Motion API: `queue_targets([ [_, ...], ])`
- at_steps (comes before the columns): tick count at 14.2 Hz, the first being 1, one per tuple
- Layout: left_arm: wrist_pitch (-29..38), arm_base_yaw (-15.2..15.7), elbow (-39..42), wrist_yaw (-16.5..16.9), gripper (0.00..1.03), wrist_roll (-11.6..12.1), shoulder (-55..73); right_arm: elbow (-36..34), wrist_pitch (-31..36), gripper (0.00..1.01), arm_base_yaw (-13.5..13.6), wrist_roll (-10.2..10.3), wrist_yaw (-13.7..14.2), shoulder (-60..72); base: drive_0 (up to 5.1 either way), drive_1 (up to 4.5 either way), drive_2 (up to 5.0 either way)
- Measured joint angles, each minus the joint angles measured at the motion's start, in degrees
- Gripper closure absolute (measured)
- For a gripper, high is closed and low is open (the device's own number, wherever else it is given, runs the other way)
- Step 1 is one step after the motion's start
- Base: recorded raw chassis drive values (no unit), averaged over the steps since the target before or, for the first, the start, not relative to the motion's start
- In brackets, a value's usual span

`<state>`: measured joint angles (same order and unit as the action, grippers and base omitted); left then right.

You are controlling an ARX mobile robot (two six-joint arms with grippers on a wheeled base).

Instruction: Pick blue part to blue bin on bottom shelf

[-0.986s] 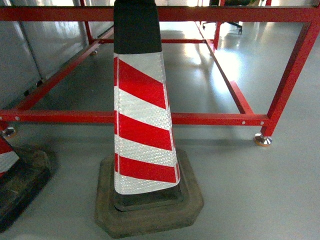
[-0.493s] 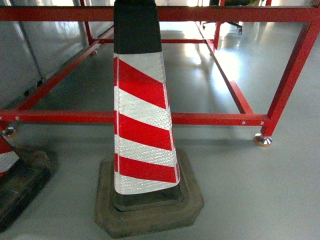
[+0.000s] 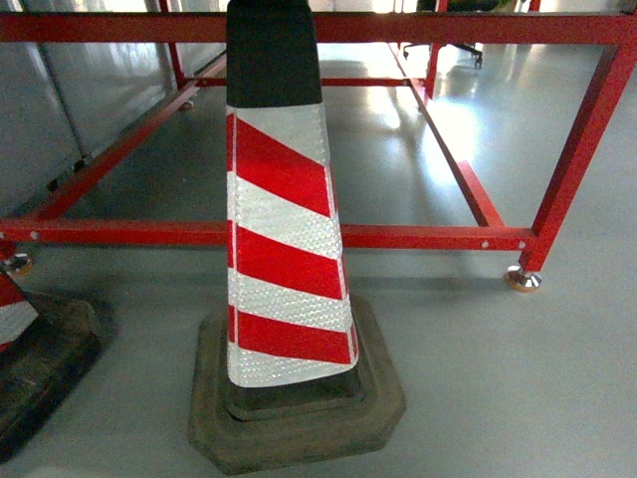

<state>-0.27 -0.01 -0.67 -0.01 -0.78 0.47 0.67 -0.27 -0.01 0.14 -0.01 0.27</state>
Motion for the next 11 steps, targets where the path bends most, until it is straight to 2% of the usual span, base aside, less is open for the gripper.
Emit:
queue_targets([
  [11,0.0,0.0,0.0,0.1,0.05,0.2,0.0,0.0,-0.1,0.03,0.0,0.0,0.0,0.0,0.0,0.0,0.0],
])
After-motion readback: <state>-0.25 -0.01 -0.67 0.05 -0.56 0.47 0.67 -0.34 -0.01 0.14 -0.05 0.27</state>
